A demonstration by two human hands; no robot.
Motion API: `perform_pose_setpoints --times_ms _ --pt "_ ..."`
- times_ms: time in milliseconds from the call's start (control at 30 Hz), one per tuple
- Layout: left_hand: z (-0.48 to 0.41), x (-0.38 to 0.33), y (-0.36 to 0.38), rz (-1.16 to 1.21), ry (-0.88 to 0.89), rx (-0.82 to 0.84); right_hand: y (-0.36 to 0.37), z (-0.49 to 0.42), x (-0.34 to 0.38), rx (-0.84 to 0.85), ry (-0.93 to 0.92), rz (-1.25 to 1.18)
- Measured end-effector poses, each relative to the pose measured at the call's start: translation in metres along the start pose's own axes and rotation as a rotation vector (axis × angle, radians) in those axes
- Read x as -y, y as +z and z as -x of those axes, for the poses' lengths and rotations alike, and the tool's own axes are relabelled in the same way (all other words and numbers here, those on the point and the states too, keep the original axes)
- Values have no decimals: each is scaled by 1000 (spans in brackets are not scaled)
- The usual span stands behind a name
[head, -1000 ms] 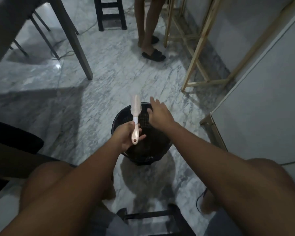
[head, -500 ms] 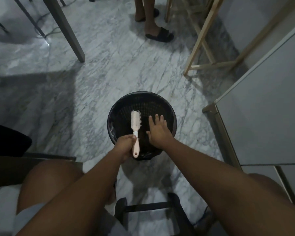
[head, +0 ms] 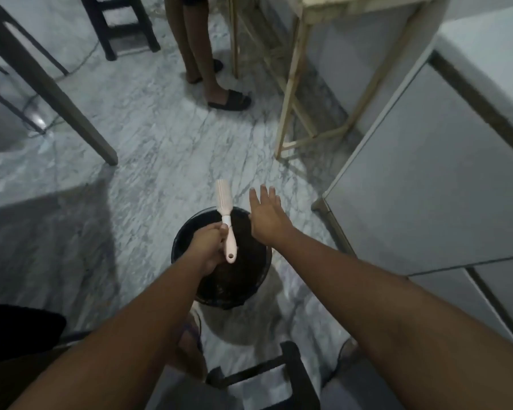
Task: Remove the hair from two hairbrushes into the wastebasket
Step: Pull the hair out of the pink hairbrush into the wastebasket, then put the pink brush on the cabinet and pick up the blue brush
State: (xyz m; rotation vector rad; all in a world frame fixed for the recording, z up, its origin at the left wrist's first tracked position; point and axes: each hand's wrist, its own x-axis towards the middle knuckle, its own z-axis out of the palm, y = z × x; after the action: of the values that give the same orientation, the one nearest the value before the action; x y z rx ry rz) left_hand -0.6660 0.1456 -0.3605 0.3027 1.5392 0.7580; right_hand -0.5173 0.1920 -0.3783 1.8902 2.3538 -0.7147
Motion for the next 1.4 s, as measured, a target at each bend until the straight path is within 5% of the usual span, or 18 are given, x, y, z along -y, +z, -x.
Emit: perform_pose_setpoints --times_ms 300,600,833,1133,1233,1400 --pt "143 -148 153 -289 138 287 -238 89 -60 -306 244 -71" --pt "263 -156 340 -544 173 622 -345 252 -189 -545 631 -83" --pt "338 -84 440 -755 118 881 -356 389 -276 -629 966 -58" --pt "394 37 529 -966 49 982 -312 507 -344 -575 1266 -116" --pt "396 64 549 -1091 149 986 -294 519 -357 -542 1289 -128" --pt "386 93 562 -1317 553 917 -273 526 -373 -488 1306 -174"
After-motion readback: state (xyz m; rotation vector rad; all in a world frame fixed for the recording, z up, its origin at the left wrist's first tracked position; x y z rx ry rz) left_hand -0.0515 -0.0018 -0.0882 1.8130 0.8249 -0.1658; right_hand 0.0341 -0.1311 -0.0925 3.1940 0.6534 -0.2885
